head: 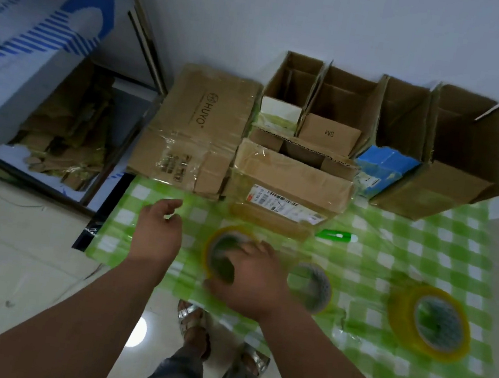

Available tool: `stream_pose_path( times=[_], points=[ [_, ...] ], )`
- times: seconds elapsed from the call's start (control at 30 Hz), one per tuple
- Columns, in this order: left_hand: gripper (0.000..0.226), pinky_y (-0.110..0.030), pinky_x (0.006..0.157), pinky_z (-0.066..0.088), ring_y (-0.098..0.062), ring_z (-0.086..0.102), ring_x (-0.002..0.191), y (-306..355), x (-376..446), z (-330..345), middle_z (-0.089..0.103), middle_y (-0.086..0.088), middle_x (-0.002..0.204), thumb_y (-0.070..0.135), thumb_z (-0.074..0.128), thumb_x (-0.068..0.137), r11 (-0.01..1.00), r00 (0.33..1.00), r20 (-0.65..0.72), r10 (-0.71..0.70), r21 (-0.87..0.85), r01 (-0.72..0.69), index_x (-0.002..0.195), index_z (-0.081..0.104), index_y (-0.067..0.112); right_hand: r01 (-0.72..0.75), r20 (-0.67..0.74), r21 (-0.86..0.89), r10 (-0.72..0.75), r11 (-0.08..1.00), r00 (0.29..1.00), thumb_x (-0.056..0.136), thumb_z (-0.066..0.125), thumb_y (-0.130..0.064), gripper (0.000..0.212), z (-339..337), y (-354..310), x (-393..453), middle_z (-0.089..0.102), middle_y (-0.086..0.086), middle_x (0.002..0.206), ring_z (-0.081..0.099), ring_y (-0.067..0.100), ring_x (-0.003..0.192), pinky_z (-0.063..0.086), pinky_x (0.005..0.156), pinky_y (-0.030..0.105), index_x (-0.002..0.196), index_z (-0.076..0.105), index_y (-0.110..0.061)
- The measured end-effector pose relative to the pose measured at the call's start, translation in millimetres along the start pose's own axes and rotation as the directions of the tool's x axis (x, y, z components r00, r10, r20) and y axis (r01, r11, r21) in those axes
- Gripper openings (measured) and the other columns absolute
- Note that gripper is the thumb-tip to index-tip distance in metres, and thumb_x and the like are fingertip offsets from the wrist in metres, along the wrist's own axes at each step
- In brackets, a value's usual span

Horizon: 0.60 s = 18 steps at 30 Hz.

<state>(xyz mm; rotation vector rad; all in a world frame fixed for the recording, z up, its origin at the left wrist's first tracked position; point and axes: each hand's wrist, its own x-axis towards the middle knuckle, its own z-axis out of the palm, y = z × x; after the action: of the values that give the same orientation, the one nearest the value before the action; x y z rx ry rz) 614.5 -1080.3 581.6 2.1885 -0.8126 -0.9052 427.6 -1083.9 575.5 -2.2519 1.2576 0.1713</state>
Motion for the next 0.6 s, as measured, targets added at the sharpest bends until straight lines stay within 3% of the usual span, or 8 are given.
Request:
stream_pose_path(
  times=[0.07, 0.13, 0.17, 0.23, 0.37, 0.43, 0.5, 0.6],
  points=[
    [0.034, -0.028, 0.059, 0.040, -0.017, 0.056, 0.068, -6.4, -4.1, -1.7, 0.053, -0.003, 0.131, 0.010, 0.045, 0.098, 1.000, 1.000, 0.019, -0.021, 0.003, 0.021, 0.123, 0.062, 0.025, 0.006, 0.114, -0.101, 0.006, 0.995, 0.993, 0.081, 0.049, -0.069, 0.067, 10.2, -1.7, 1.3, 0.054, 0.004, 0.130, 0.035, 0.026, 0.133, -0.008, 0.119, 0.053, 0.131, 0.053, -0.025],
    [0.035, -0.027, 0.057, 0.040, -0.016, 0.054, 0.063, -9.4, -7.1, -4.1, 0.053, -0.001, 0.130, 0.009, 0.044, 0.098, 0.999, 0.999, 0.038, -0.038, -0.005, 0.039, 0.124, 0.062, 0.025, 0.020, 0.083, -0.155, -0.007, 0.988, 0.997, 0.088, 0.051, -0.048, 0.046, 16.3, -6.9, 1.0, 0.057, 0.004, 0.124, 0.032, 0.028, 0.134, -0.033, 0.107, 0.053, 0.126, 0.056, -0.023],
    [0.035, -0.026, 0.054, 0.041, -0.014, 0.053, 0.060, -9.7, -8.3, -5.2, 0.054, 0.001, 0.129, 0.009, 0.044, 0.098, 0.999, 0.998, 0.045, -0.051, -0.008, 0.051, 0.124, 0.061, 0.026, 0.020, 0.058, -0.151, -0.011, 0.988, 0.998, 0.089, 0.052, -0.037, 0.038, 17.2, -9.9, 0.0, 0.058, 0.004, 0.120, 0.034, 0.029, 0.133, -0.037, 0.101, 0.049, 0.123, 0.057, -0.023],
    [0.036, -0.024, 0.050, 0.041, -0.014, 0.052, 0.058, -8.6, -9.8, -6.5, 0.054, 0.004, 0.126, 0.009, 0.044, 0.097, 0.997, 0.995, 0.067, -0.079, -0.016, 0.081, 0.123, 0.061, 0.029, 0.006, 0.031, -0.106, -0.003, 0.994, 1.000, 0.088, 0.053, -0.028, 0.031, 15.1, -11.8, -2.7, 0.060, 0.003, 0.116, 0.040, 0.027, 0.127, -0.035, 0.103, 0.046, 0.119, 0.058, -0.023],
    [0.046, -0.022, 0.052, 0.040, -0.006, 0.049, 0.061, 1.5, -12.3, -4.9, 0.051, 0.005, 0.139, 0.007, 0.044, 0.097, 0.988, 0.977, 0.164, -0.133, -0.061, 0.145, 0.134, 0.055, 0.031, -0.077, 0.039, 0.084, 0.074, 0.994, 0.997, 0.093, 0.052, -0.032, 0.024, -3.3, 1.1, -7.8, 0.062, -0.001, 0.115, 0.046, 0.023, 0.125, -0.008, 0.117, 0.052, 0.115, 0.059, -0.027],
    [0.053, -0.026, 0.067, 0.047, -0.011, 0.058, 0.083, 12.0, -15.2, -5.2, 0.046, 0.005, 0.147, 0.007, 0.043, 0.097, 0.979, 0.957, 0.247, -0.152, -0.093, 0.180, 0.143, 0.046, 0.033, -0.097, 0.039, 0.239, 0.090, 0.966, 0.995, 0.092, 0.055, -0.031, 0.019, -16.8, 5.9, -11.2, 0.063, -0.007, 0.104, 0.052, 0.020, 0.117, -0.003, 0.118, 0.050, 0.110, 0.062, -0.029],
    [0.056, -0.040, 0.099, 0.045, -0.024, 0.053, 0.123, 24.3, -17.9, -5.1, 0.042, 0.002, 0.151, 0.006, 0.042, 0.097, 0.976, 0.938, 0.311, -0.153, -0.101, 0.192, 0.146, 0.043, 0.032, -0.087, 0.043, 0.327, 0.077, 0.941, 0.996, 0.091, 0.058, -0.030, 0.017, -30.3, 6.7, -15.3, 0.061, -0.010, 0.102, 0.052, 0.018, 0.116, -0.001, 0.118, 0.050, 0.107, 0.063, -0.029],
    [0.052, -0.043, 0.106, 0.042, -0.021, 0.053, 0.123, 42.7, -20.9, -4.4, 0.053, -0.001, 0.142, 0.001, 0.036, 0.095, 0.972, 0.918, 0.370, -0.146, -0.118, 0.202, 0.141, 0.050, 0.020, -0.086, 0.045, 0.412, 0.074, 0.907, 0.996, 0.090, 0.061, -0.028, 0.015, -48.5, 5.6, -20.3, 0.057, -0.013, 0.096, 0.053, 0.017, 0.114, 0.000, 0.118, 0.048, 0.105, 0.065, -0.028]
  ],
)
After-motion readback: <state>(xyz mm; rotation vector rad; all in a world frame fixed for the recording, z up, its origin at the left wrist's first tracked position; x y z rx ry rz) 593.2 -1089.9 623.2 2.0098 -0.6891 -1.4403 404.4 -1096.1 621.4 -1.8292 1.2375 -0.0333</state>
